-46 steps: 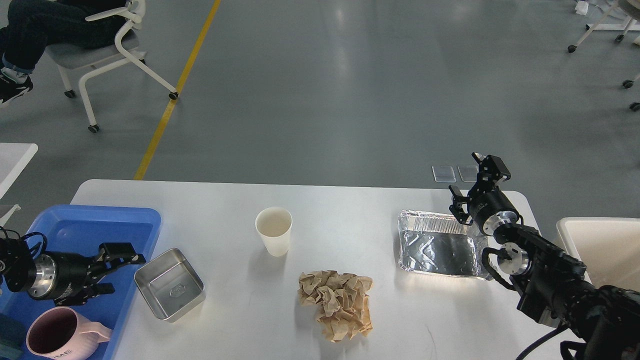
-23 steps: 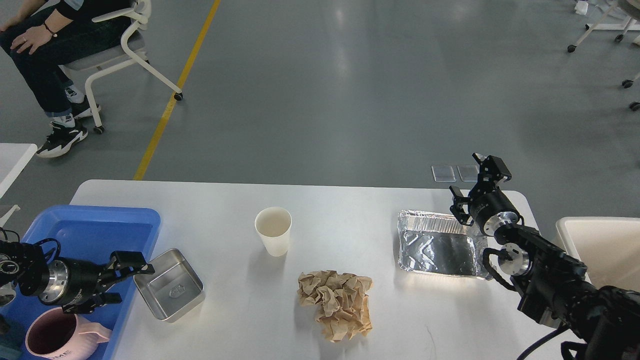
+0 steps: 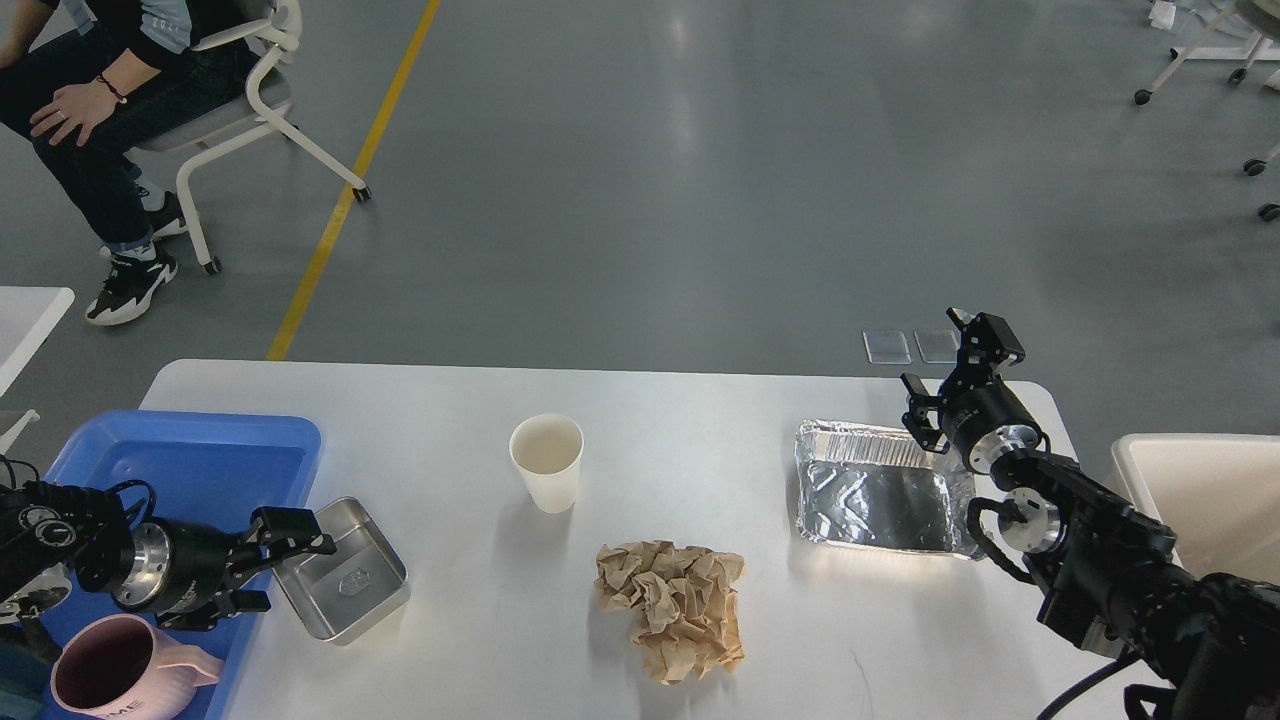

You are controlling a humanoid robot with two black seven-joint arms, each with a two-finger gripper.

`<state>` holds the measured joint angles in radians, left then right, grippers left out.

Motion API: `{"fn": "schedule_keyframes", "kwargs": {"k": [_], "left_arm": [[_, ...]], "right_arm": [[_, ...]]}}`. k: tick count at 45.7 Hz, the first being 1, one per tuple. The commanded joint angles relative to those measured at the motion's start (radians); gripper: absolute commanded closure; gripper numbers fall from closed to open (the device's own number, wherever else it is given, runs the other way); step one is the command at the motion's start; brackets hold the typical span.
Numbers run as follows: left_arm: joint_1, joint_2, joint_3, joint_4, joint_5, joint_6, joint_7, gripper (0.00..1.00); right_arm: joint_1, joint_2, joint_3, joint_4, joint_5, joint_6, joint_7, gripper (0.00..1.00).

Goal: Tidy desktop
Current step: 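Reach the left gripper to the small metal tray and grasp its edge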

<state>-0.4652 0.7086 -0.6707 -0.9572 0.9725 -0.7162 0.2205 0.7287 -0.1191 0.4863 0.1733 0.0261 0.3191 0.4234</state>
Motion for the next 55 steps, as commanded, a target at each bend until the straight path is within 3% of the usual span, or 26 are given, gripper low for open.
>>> {"fn": "schedule_keyframes", "kwargs": {"k": [1, 12, 17, 33, 42, 45, 55], "left_arm": [[0.005, -0.003, 0.002, 0.0, 0.002, 0.003, 0.005, 0.02], [0.003, -0.026, 0.002, -0.002, 0.006, 0.009, 0.014, 0.02], [-0.001, -0.034, 0.016, 0.0, 0.012, 0.03, 0.023, 0.07], [-0.015, -0.043, 0.068, -0.002, 0.02, 0.043, 0.025, 0.39], [-0.033, -0.044, 0.086, -0.003, 0.026, 0.037, 0.025, 0.48], [-0.033, -0.044, 0.088, -0.012, 0.028, 0.037, 0.025, 0.57], [-0.029, -0.044, 0.089, -0.031, 0.041, 0.035, 0.025, 0.62]], "right_arm": [[0.0, -0.002, 0.0, 0.0, 0.0, 0.0, 0.0, 0.0], [-0.003, -0.002, 0.0, 0.0, 0.0, 0.0, 0.0, 0.0], [-0.005, -0.002, 0.0, 0.0, 0.0, 0.002, 0.0, 0.0], [-0.011, -0.011, 0.0, 0.0, 0.0, 0.002, 0.0, 0.0], [-0.012, -0.019, 0.0, 0.0, 0.0, 0.002, 0.0, 0.0], [-0.012, -0.019, 0.0, 0.0, 0.0, 0.002, 0.0, 0.0], [-0.014, -0.024, 0.0, 0.0, 0.0, 0.002, 0.0, 0.0]]}}
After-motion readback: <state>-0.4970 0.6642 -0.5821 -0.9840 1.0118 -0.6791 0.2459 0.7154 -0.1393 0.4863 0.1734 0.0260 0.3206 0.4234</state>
